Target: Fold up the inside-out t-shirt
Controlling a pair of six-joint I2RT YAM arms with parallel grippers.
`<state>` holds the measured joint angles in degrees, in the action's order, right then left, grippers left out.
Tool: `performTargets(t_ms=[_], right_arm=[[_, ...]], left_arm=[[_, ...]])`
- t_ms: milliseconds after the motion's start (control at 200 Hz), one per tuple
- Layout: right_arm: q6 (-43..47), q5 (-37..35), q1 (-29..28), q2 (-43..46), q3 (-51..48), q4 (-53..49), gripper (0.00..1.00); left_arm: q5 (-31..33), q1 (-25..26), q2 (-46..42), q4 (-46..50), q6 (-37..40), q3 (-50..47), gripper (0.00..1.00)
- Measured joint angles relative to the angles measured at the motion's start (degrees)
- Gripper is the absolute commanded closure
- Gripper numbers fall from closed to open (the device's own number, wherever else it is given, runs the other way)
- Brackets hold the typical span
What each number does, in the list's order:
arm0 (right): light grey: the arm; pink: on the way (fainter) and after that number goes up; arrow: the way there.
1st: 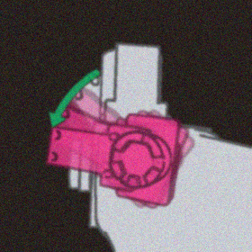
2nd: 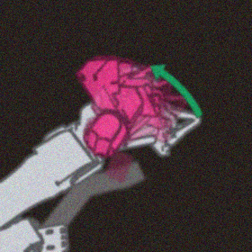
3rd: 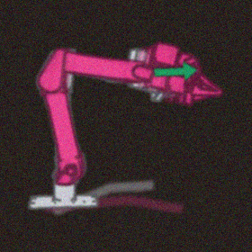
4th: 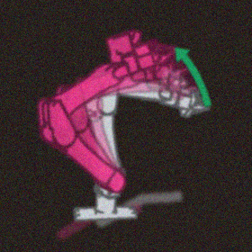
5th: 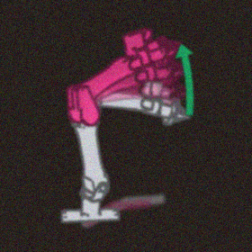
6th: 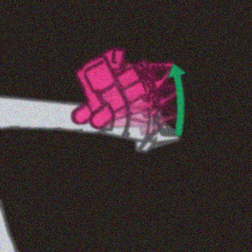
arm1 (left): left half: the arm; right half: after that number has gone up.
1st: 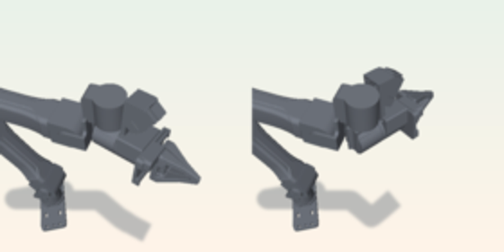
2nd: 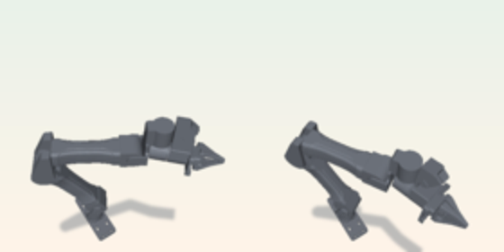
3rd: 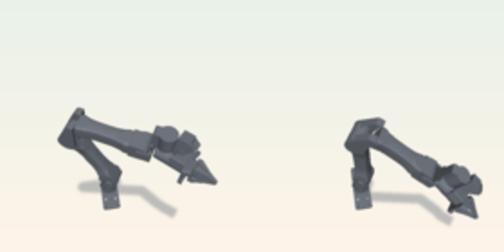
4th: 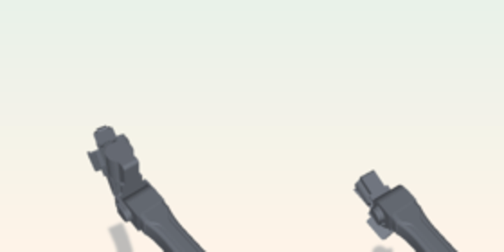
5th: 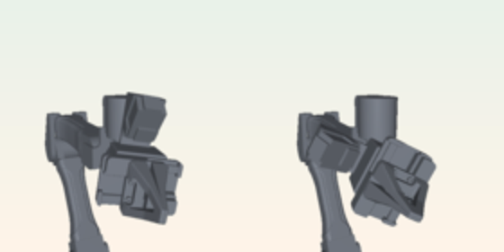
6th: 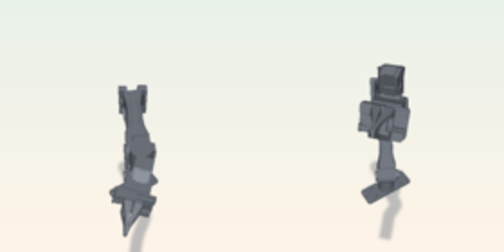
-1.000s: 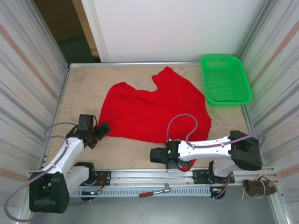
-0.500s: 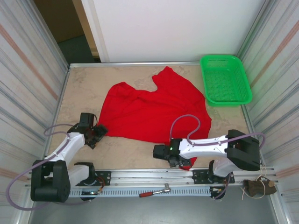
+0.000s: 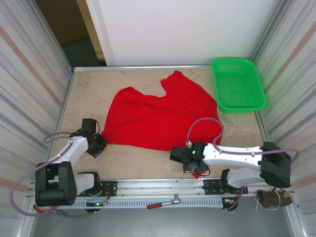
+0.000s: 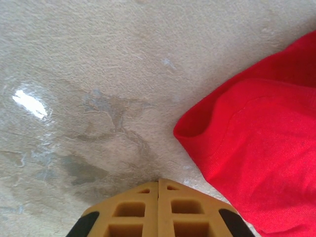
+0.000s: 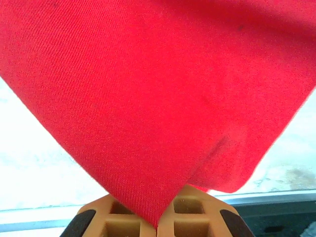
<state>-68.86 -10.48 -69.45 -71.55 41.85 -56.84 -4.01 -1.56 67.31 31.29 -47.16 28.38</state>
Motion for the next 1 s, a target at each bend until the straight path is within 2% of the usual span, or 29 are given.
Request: performTargets(t_ms=[110,266,291,296,306,316,326,376,421,486,631,822,927,1002], right_arm=[[2.03,-0.68,2.47,4.96,2.1,-3.74,1.0],[4.94,-1.88,5.44,9.77,6.45,-7.61,1.0],[5.25,-1.97,5.81,10.1,6.93,-8.02,1.0],[5.31,-1.97,5.86,10.12,6.99,-8.07,1.0],[5.44,-1.97,5.97,10.19,7.15,-8.24,1.0],[5.6,-1.99,6.1,10.25,7.28,-8.35,1.0],[5.75,-2.01,6.21,10.32,7.39,-8.44,1.0],[6.51,-2.14,6.6,10.29,7.56,-8.94,1.0],[6.86,-2.12,6.75,10.05,7.56,-9.33,1.0],[7.37,-2.1,6.86,9.42,7.56,-9.46,1.0],[8.09,-1.9,6.86,7.93,7.56,-9.22,1.0],[8.11,-1.88,6.86,7.8,7.54,-9.09,1.0],[8.11,-1.9,6.86,7.8,7.54,-9.07,1.0],[8.11,-1.9,6.86,7.82,7.54,-9.09,1.0]], left_arm=[[0.26,0.0,-3.67,-4.46,0.83,-1.49,1.0],[1.14,0.0,-15.08,-6.32,1.49,-1.86,1.0],[1.11,0.0,-16.44,-6.36,1.6,-1.88,0.88],[1.11,0.0,-16.61,-6.36,1.64,-1.86,0.88],[1.11,0.0,-17.09,-6.38,1.77,-1.88,0.79],[1.11,0.0,-17.49,-6.38,1.97,-1.88,0.76],[1.09,0.0,-17.81,-6.38,1.88,-1.88,0.69],[0.98,0.0,-18.53,-6.4,2.19,-1.88,0.5],[0.85,0.0,-18.4,-6.49,2.16,-1.88,0.42],[0.5,0.0,-16.63,-6.93,2.23,-1.95,0.35],[-0.31,0.24,-10.12,-8.28,1.9,-2.38,0.32],[-0.39,1.05,-4.39,-11.1,1.6,-3.17,0.35],[0.26,1.03,-2.93,-11.5,0.81,-3.17,0.44],[1.14,1.03,-1.64,-11.17,0.61,-3.13,0.59]])
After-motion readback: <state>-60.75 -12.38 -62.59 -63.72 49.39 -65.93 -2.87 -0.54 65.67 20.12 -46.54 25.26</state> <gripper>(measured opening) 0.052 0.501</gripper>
